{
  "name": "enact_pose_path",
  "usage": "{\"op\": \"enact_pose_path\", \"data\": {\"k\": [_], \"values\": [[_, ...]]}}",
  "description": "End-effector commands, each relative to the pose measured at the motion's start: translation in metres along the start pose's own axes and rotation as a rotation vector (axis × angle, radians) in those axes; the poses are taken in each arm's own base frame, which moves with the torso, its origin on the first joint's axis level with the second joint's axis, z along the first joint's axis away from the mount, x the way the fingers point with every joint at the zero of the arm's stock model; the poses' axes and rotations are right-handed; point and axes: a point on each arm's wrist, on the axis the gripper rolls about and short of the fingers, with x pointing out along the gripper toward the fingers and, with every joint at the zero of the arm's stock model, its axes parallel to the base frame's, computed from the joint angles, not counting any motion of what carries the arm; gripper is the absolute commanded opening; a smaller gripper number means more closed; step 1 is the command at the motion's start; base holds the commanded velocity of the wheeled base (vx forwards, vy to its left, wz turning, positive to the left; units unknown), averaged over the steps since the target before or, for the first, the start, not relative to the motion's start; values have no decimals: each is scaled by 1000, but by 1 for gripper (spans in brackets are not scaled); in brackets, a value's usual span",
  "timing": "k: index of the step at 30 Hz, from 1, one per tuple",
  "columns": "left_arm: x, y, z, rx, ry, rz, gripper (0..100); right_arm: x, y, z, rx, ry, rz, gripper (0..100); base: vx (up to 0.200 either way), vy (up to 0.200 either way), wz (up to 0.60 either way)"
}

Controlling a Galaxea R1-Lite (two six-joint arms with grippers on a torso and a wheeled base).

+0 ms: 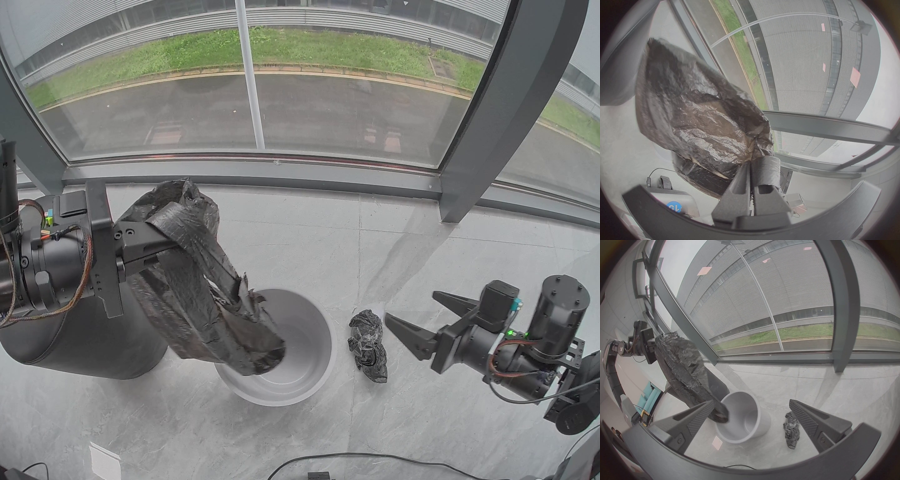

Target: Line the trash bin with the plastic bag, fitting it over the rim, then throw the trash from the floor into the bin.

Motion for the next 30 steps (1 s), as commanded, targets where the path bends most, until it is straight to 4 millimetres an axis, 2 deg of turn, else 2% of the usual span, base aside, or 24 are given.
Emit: {"op": "enact_pose_path", "data": {"k": [1,4,8,11,17,25,30], "values": [[7,-14,-3,38,34,-32,0,37,21,-16,-23,52,42,100,0,0,0],[6,-25,-1,53,29,-64,0,52,36,-25,-35,70,57,100,0,0,0],[5,-30,1,56,30,-70,0,57,43,-31,-41,84,71,100,0,0,0],[2,-37,1,60,34,-78,0,61,56,-37,-50,98,105,100,0,0,0],[-1,-38,0,62,30,-82,0,70,75,-46,-51,93,89,100,0,0,0],[0,-42,3,66,26,-91,0,68,96,-62,-72,138,151,100,0,0,0],[2,-42,3,65,30,-90,0,81,102,-75,-65,155,145,100,0,0,0]]}}
